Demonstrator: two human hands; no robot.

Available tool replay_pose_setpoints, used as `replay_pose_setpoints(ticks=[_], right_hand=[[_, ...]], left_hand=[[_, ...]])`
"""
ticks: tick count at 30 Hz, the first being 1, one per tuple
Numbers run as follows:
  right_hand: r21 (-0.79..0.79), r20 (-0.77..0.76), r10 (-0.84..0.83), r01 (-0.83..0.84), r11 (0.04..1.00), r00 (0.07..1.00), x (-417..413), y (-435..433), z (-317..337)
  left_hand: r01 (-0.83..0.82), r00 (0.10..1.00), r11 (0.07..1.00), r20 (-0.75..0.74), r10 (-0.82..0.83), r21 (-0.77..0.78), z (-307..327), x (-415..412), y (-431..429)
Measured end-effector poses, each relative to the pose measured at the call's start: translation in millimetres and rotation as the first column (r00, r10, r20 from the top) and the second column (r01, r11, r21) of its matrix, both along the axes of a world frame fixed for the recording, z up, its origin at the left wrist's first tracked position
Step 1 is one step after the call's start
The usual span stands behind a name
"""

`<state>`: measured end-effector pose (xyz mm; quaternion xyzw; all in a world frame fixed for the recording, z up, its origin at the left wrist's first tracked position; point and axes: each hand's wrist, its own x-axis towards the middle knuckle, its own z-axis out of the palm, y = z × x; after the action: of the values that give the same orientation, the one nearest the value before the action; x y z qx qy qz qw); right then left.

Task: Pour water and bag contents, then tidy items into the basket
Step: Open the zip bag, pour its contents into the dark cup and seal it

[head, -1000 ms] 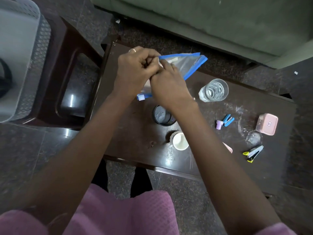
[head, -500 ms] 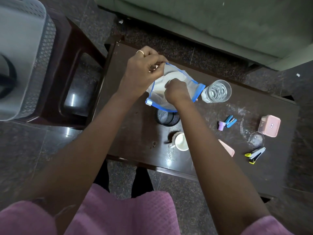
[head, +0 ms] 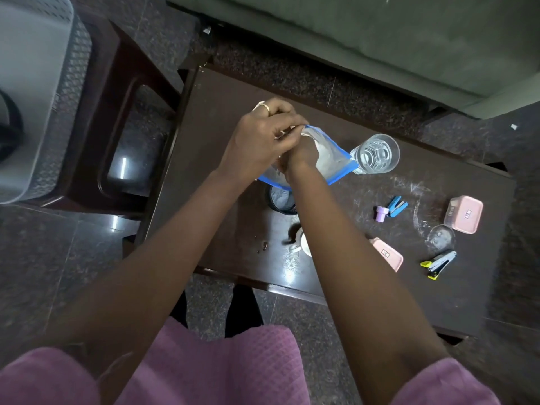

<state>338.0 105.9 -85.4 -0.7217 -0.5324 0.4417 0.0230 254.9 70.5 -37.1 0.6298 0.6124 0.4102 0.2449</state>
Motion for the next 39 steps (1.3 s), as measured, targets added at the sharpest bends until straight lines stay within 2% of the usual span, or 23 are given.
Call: replay_pose_setpoints(ticks=[1, 2, 3, 7, 11, 14, 15, 18, 20, 24, 28, 35, 37, 39], right_hand=[[0.086, 0.165, 0.179, -0.195, 0.977, 0.970, 0, 0, 2], [0.103, 0.303, 0.366, -0.412, 0.906, 0.880, 1, -2, 1], [0.097, 0.330, 0.440, -0.494, 0.864, 0.835, 3, -3, 3], [-0.001, 0.249, 0.566, -0.584, 0.812, 0.786, 12, -9, 2], [-0.060, 0.340, 0.655, -0.679, 0.731, 0.675, 16, -10, -3], [-0.061, 0.383, 0.664, -0.699, 0.712, 0.642, 19, -8, -11], [-0.053, 0.367, 0.645, -0.678, 0.734, 0.670, 21, -6, -13], [0.005, 0.250, 0.467, -0.483, 0.875, 0.848, 25, 0, -15], [0.028, 0.239, 0.368, -0.386, 0.922, 0.899, 25, 2, -12], [0.024, 0.300, 0.379, -0.405, 0.914, 0.875, 21, 0, -2], [0.097, 0.266, 0.349, -0.385, 0.918, 0.899, 22, -5, 16], [0.213, 0.200, 0.355, -0.394, 0.894, 0.913, 61, -8, 70], [0.227, 0.153, 0.317, -0.346, 0.910, 0.936, 79, -7, 86], [0.187, -0.006, 0.207, -0.202, 0.961, 0.978, 93, -6, 96]], left_hand=[[0.006, 1.000, 1.000, -0.001, -0.006, -0.005, -1, 0, 0], [0.018, 1.000, 1.000, -0.002, -0.018, -0.013, -1, 0, 0], [0.030, 1.000, 0.999, -0.002, -0.030, -0.021, -2, -1, 0], [0.061, 0.998, 0.997, 0.001, -0.061, -0.050, -6, -5, -1], [0.067, 0.998, 0.997, 0.002, -0.067, -0.041, -7, -7, -3], [0.062, 0.998, 0.997, 0.011, -0.061, -0.050, -7, -7, -4], [0.058, 0.998, 0.997, 0.016, -0.057, -0.056, -7, -7, -4], [0.073, 0.997, 0.995, 0.021, -0.072, -0.064, -6, -4, -4], [0.090, 0.996, 0.993, 0.021, -0.088, -0.070, -6, -2, -3], [0.041, 0.999, 0.995, 0.030, -0.038, -0.087, -9, 3, -1], [-0.036, 0.999, 0.992, 0.021, 0.039, -0.119, -10, 10, 5], [-0.010, 1.000, 0.974, -0.008, 0.008, -0.228, -4, 13, 19], [-0.005, 0.999, 0.973, -0.044, -0.005, -0.232, -1, 14, 22], [-0.003, 0.998, 0.974, -0.057, -0.010, -0.227, 1, 14, 26]])
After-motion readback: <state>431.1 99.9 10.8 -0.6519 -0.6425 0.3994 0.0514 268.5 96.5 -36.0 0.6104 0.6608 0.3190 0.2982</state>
